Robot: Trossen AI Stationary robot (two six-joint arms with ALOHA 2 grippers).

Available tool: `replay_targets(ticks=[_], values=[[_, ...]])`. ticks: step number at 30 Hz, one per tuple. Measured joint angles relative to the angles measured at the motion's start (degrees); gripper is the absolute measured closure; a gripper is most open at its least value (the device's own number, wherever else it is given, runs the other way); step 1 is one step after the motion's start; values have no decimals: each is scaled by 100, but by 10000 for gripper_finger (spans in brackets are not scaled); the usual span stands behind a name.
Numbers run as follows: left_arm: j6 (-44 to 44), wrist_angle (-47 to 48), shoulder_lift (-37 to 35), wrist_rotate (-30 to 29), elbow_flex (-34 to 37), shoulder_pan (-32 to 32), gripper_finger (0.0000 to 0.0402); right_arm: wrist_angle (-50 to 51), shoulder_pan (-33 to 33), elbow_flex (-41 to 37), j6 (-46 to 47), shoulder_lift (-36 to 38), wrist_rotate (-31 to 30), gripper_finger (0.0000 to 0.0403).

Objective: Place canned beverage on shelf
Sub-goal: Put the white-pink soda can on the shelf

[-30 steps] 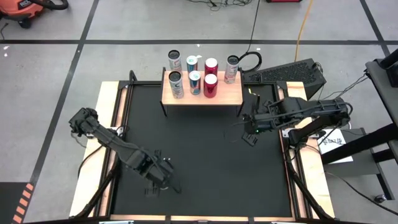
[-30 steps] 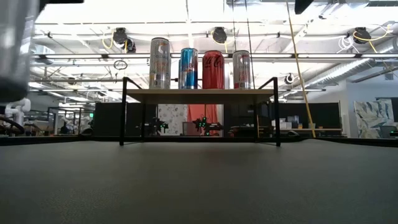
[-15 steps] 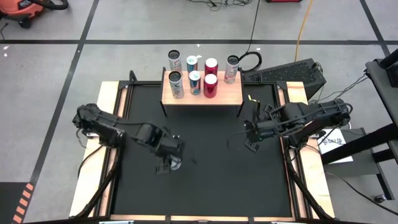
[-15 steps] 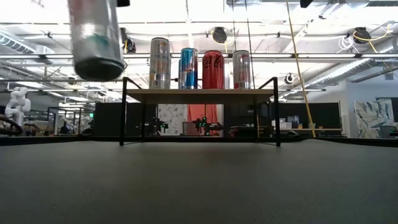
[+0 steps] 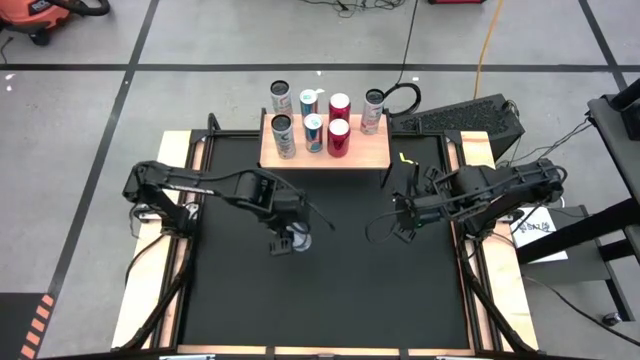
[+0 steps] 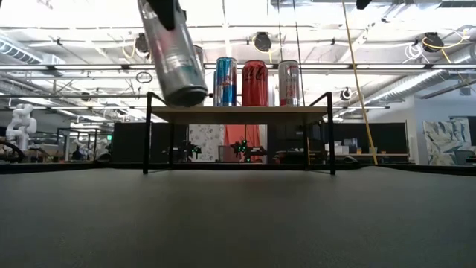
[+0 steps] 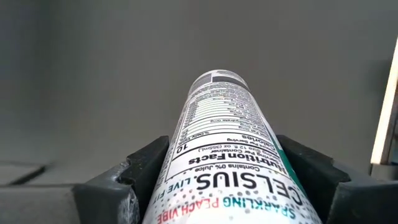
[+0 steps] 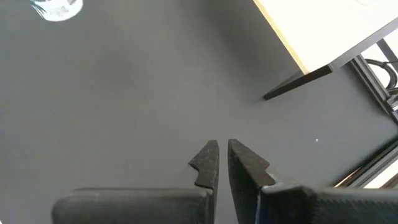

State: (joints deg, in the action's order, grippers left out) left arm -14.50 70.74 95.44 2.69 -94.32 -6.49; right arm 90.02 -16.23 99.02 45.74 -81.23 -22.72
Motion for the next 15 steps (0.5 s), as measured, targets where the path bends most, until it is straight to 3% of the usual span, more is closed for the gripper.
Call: replay_targets(ticks=[15], values=[[461,-494,724,10,4,267,145,0,0,0,155,0,17,385]])
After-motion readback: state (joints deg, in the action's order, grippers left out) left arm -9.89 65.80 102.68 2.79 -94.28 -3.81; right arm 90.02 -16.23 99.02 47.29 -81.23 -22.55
